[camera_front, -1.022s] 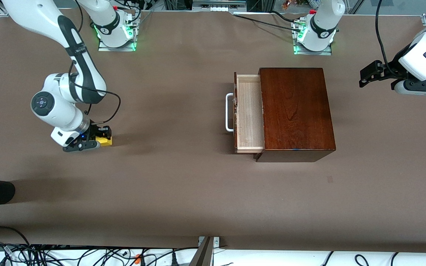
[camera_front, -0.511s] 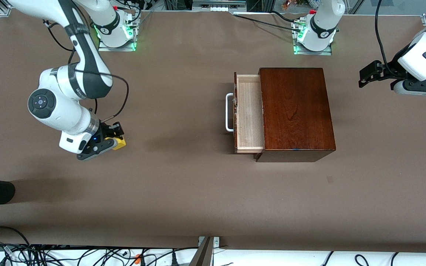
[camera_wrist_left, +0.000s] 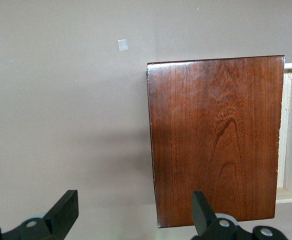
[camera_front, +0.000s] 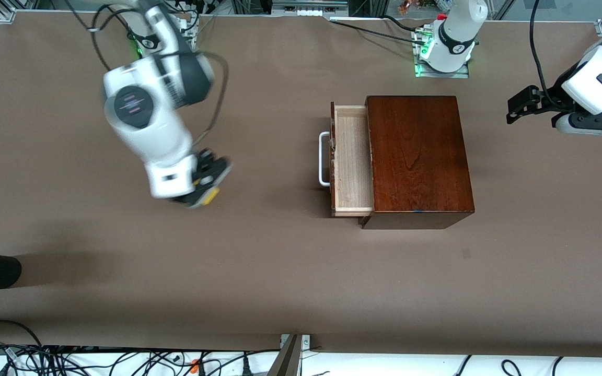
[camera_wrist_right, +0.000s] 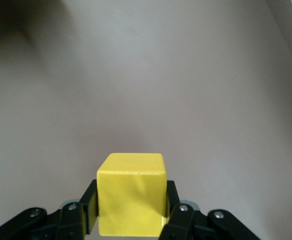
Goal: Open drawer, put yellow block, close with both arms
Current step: 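Grasp the yellow cube with the right gripper and lift it, then carry the yellow cube with the right gripper over the open drawer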
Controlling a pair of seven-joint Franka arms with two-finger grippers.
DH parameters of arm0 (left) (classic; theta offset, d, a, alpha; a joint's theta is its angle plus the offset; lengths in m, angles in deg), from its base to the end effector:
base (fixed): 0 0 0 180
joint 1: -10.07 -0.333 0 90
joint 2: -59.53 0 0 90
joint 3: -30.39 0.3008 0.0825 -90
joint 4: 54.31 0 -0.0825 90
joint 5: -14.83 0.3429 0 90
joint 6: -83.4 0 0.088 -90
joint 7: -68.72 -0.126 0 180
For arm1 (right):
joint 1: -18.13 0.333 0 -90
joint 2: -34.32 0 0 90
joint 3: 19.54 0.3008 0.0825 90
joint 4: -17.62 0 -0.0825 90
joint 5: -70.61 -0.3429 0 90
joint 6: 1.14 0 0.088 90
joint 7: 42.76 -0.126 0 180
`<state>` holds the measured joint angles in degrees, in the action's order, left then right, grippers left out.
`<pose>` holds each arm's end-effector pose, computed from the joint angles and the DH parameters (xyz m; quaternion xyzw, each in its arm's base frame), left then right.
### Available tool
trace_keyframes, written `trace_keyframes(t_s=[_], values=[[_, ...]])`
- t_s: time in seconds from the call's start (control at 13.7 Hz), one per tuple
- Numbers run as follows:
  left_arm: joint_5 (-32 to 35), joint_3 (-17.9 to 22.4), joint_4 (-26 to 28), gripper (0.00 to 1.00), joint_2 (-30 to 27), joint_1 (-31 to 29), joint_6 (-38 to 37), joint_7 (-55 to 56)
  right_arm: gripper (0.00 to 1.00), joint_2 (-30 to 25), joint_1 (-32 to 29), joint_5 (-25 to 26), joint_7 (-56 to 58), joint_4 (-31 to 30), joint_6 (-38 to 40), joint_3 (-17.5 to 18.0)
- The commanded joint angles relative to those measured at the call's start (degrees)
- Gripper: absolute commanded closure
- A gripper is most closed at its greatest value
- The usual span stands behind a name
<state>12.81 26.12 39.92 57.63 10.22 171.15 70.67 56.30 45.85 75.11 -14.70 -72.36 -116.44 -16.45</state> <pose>0.4943 -0.0434 0.5723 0.9988 -0.0215 -0.0408 0.0141 0.5489 0.3157 0.4091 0.8635 0.5027 0.0301 0.0252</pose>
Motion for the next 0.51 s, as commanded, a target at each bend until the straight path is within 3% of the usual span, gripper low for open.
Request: trace_keyframes(t_s=[0.0,0.22,0.44], values=[[0.0,0.3,-1.9,0.0,0.9,0.1,-1.4,-1.2,0.6,3.1,7.6,2.1,1.5,6.0,2.4,-0.5],[0.0,0.4,-2.0,0.0,0.9,0.1,-1.4,-1.2,0.6,6.8,15.9,2.0,0.9,15.3,9.9,-0.6],[0.0,0.4,-2.0,0.0,0.9,0.1,-1.4,-1.2,0.6,7.6,19.6,1.8,1.4,17.0,9.5,-0.5]])
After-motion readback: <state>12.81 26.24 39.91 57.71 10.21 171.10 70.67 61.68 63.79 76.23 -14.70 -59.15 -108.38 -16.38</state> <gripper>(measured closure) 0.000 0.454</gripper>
